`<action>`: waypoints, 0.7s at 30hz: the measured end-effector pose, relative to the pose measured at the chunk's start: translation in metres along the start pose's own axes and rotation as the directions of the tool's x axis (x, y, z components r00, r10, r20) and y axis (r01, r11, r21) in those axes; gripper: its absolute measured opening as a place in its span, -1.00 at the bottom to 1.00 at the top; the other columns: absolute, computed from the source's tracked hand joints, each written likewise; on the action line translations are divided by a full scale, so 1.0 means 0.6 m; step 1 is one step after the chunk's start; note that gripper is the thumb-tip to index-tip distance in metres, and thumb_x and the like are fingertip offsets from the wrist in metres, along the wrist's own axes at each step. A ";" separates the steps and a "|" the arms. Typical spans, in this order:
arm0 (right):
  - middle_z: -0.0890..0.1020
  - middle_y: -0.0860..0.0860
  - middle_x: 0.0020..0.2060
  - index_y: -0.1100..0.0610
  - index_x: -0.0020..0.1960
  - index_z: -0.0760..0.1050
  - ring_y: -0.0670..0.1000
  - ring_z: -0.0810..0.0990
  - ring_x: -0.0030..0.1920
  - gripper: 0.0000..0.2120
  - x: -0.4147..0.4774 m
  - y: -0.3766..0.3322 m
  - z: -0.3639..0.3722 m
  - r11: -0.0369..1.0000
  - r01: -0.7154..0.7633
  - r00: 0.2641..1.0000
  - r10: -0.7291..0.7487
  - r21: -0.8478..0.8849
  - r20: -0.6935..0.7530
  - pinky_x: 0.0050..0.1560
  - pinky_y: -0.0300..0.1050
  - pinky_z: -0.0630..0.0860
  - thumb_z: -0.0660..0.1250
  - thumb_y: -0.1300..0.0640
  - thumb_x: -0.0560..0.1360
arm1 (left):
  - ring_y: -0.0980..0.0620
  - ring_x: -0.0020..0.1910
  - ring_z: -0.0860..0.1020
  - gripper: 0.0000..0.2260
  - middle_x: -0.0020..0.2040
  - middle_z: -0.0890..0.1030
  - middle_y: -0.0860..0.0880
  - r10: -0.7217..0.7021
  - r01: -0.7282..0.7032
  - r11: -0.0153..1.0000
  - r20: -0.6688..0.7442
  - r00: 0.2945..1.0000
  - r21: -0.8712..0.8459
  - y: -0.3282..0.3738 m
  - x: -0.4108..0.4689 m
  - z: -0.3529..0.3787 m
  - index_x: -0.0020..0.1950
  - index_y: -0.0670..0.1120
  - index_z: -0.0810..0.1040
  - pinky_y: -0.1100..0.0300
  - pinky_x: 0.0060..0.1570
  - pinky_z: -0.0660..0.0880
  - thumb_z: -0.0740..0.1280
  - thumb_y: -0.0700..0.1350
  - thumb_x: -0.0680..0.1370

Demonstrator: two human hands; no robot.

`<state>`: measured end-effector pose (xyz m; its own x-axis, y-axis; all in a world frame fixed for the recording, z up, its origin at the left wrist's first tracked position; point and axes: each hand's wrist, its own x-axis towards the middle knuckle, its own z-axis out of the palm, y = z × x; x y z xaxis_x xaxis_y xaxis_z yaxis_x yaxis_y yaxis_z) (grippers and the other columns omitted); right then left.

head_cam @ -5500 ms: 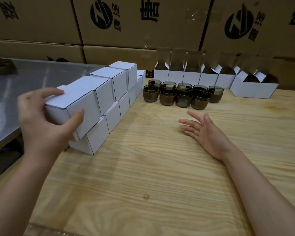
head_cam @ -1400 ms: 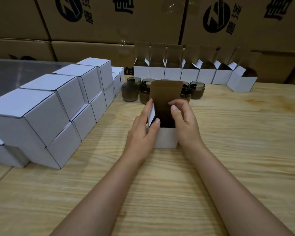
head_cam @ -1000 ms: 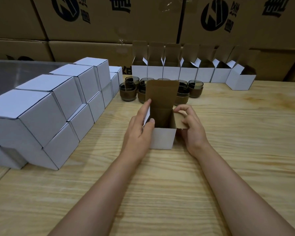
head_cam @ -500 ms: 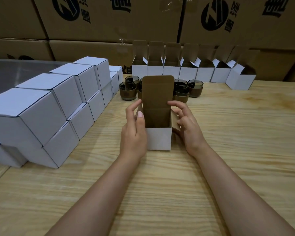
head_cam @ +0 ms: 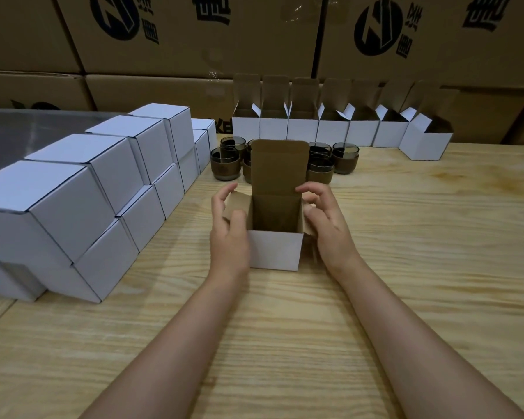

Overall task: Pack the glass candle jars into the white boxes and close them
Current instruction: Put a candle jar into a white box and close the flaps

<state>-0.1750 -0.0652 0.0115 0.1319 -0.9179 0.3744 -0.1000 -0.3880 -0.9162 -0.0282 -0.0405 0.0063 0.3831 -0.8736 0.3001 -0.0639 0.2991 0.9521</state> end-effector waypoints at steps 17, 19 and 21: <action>0.53 0.18 0.18 -0.04 0.34 0.39 -0.03 0.50 0.12 -0.53 0.005 0.006 0.004 0.990 -0.095 0.994 0.099 -0.102 0.037 0.22 -0.04 0.43 0.16 0.01 0.43 | 0.34 -0.28 0.50 -0.68 -0.13 0.52 0.13 0.066 -0.038 0.988 0.184 0.981 -0.151 -0.010 0.001 0.000 0.17 0.15 0.30 0.42 -0.29 0.44 0.06 -0.11 0.45; 0.52 0.27 0.09 -0.04 0.28 0.41 0.10 0.50 0.08 -0.57 0.004 0.009 0.004 0.989 -0.105 0.993 0.109 -0.103 0.038 0.17 0.07 0.45 0.16 -0.05 0.43 | 0.36 -0.28 0.50 -0.69 -0.11 0.50 0.10 0.067 -0.041 0.990 0.186 0.980 -0.137 -0.008 -0.001 0.001 0.17 0.15 0.29 0.44 -0.30 0.44 0.05 -0.10 0.46; 0.55 0.17 0.07 -0.03 0.29 0.41 0.10 0.52 0.11 -0.56 0.002 0.009 0.003 0.991 -0.097 0.994 0.101 -0.088 0.037 0.22 0.18 0.43 0.16 -0.09 0.43 | 0.38 -0.28 0.51 -0.71 -0.11 0.50 0.11 0.060 -0.036 0.991 0.186 0.981 -0.129 -0.008 -0.002 0.002 0.17 0.16 0.28 0.46 -0.30 0.43 0.05 -0.08 0.48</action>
<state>-0.1735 -0.0681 0.0064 0.1571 -0.9487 0.2744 -0.1986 -0.3025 -0.9322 -0.0293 -0.0411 0.0016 0.2004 -0.9102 0.3624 0.0417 0.3775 0.9251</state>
